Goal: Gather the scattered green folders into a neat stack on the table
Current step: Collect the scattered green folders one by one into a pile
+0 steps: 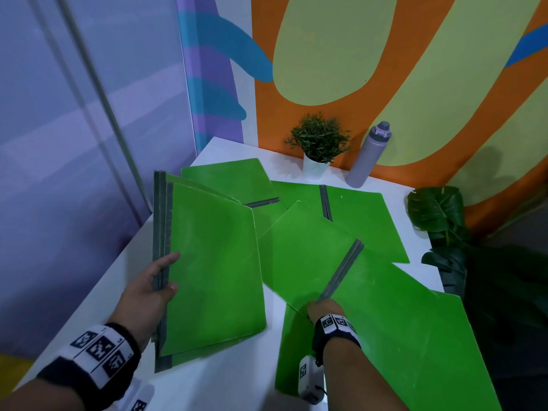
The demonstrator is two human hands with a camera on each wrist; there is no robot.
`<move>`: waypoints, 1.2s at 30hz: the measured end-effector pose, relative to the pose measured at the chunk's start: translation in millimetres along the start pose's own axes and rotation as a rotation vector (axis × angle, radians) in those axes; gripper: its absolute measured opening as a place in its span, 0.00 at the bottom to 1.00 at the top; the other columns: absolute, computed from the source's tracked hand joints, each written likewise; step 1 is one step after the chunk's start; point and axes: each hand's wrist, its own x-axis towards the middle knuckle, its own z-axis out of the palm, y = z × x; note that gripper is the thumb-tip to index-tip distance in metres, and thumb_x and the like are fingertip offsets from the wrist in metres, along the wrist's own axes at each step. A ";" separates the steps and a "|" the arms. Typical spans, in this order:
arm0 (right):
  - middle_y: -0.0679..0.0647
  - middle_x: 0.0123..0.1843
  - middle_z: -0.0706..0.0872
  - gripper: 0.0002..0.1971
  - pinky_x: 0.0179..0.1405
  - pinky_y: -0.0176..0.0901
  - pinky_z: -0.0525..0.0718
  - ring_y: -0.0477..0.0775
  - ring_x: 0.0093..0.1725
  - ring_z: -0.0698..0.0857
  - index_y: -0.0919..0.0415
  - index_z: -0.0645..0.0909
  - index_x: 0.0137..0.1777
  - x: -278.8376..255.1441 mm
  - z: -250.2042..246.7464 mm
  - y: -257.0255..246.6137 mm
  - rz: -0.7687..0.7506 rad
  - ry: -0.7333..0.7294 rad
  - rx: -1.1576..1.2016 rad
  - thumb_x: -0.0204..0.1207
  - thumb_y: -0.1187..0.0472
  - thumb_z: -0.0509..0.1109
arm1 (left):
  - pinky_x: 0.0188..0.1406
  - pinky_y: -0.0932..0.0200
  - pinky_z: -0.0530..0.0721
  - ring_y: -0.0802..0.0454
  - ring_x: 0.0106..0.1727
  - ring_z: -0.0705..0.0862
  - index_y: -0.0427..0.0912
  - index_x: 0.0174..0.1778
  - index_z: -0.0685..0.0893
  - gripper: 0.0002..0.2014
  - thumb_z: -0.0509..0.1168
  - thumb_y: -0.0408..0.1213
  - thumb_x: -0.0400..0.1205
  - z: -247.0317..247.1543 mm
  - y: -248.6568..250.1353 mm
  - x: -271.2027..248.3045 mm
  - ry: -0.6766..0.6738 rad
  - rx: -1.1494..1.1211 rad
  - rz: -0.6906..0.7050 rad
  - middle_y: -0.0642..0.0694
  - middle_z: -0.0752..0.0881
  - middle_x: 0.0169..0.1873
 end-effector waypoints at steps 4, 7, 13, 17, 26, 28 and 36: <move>0.60 0.48 0.82 0.12 0.25 0.37 0.73 0.59 0.42 0.82 0.68 0.80 0.56 7.5 5.3 -2.3 -0.006 -0.023 -0.020 0.78 0.62 0.62 | 0.76 0.46 0.65 0.48 0.78 0.66 0.72 0.55 0.79 0.31 0.63 0.22 0.80 -1.7 -5.3 1.2 -0.014 -0.011 -0.009 0.45 0.70 0.78; 0.61 0.51 0.86 0.15 0.25 0.39 0.77 0.59 0.43 0.85 0.70 0.80 0.59 11.0 7.3 -3.1 0.009 -0.030 0.017 0.77 0.63 0.63 | 0.78 0.42 0.64 0.47 0.80 0.64 0.72 0.56 0.79 0.31 0.63 0.22 0.80 -5.0 -10.5 1.6 -0.015 0.001 -0.031 0.45 0.68 0.80; 0.67 0.52 0.84 0.09 0.24 0.40 0.79 0.57 0.32 0.83 0.72 0.81 0.49 -10.0 -25.3 -25.1 -0.224 0.311 0.329 0.76 0.68 0.61 | 0.76 0.43 0.66 0.46 0.78 0.66 0.69 0.64 0.75 0.33 0.63 0.21 0.80 -7.6 -11.5 6.3 0.011 -0.015 -0.041 0.46 0.68 0.79; 0.58 0.39 0.78 0.10 0.29 0.41 0.73 0.57 0.35 0.77 0.63 0.70 0.34 -55.5 -73.4 -55.0 -0.523 0.572 0.470 0.77 0.66 0.62 | 0.74 0.47 0.66 0.48 0.76 0.68 0.58 0.80 0.62 0.40 0.61 0.16 0.78 2.7 -6.3 16.3 0.095 -0.120 -0.014 0.49 0.69 0.78; 0.52 0.51 0.88 0.15 0.37 0.35 0.81 0.47 0.39 0.83 0.56 0.79 0.60 -151.6 -35.3 -62.5 -1.115 0.297 -0.186 0.72 0.63 0.66 | 0.75 0.48 0.67 0.50 0.76 0.67 0.61 0.79 0.64 0.37 0.59 0.20 0.81 35.3 -11.8 37.1 -0.034 -0.252 -0.075 0.56 0.68 0.74; 0.53 0.51 0.88 0.13 0.35 0.39 0.83 0.50 0.37 0.83 0.56 0.79 0.56 -157.4 -6.1 -49.1 -1.167 0.185 -0.262 0.72 0.61 0.63 | 0.76 0.40 0.68 0.46 0.78 0.68 0.62 0.78 0.65 0.33 0.61 0.26 0.82 42.1 -19.4 34.0 -0.067 -0.237 -0.148 0.52 0.69 0.77; 0.47 0.65 0.84 0.10 0.63 0.47 0.80 0.44 0.61 0.81 0.53 0.82 0.52 -137.9 27.9 -9.5 -1.037 -0.014 -0.119 0.80 0.52 0.61 | 0.63 0.47 0.80 0.47 0.69 0.73 0.71 0.73 0.62 0.49 0.72 0.18 0.70 47.9 -42.9 9.5 -0.127 -0.038 -0.167 0.45 0.68 0.78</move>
